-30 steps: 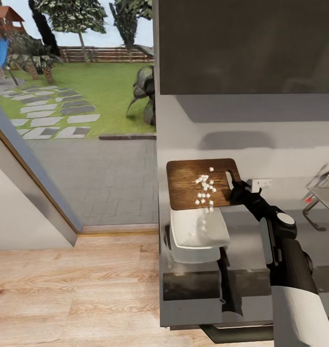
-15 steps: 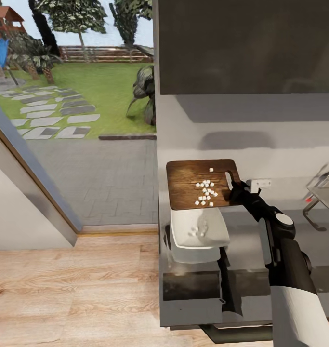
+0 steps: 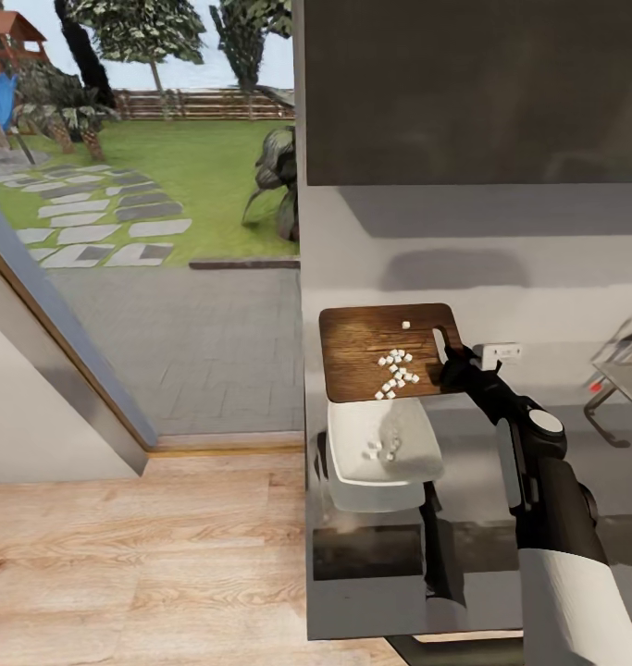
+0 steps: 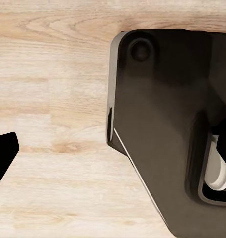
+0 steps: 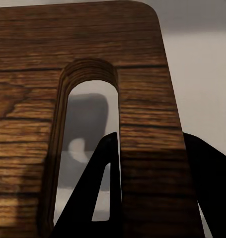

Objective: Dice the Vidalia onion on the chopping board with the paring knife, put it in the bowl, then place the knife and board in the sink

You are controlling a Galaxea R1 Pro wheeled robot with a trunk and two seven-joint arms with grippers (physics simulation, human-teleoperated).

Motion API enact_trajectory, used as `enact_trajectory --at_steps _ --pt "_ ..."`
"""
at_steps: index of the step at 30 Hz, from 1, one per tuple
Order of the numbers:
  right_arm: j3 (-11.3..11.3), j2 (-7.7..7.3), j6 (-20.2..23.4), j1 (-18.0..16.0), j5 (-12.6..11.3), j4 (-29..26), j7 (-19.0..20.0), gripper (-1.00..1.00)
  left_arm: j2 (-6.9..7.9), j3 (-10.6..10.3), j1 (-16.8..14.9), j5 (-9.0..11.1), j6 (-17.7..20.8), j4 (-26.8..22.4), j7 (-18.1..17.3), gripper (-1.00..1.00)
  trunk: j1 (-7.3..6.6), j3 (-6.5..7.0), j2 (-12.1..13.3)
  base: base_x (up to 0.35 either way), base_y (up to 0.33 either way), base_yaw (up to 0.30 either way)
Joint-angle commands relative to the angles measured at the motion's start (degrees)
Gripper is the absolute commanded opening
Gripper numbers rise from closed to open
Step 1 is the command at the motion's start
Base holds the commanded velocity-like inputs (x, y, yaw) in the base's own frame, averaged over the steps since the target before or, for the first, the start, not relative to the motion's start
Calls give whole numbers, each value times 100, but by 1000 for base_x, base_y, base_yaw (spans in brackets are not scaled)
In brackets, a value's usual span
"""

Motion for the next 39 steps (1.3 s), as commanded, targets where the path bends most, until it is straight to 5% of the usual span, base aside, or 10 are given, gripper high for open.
enact_trajectory --at_steps 1,39 --pt "-11 2 28 -5 32 -8 42 -100 4 -20 1 61 -9 -5 -13 100 3 -9 -10 0 0 0" --pt "-20 -6 -420 -5 32 176 76 -100 -37 -20 1 61 -15 74 -13 100 3 -9 -10 0 21 0"
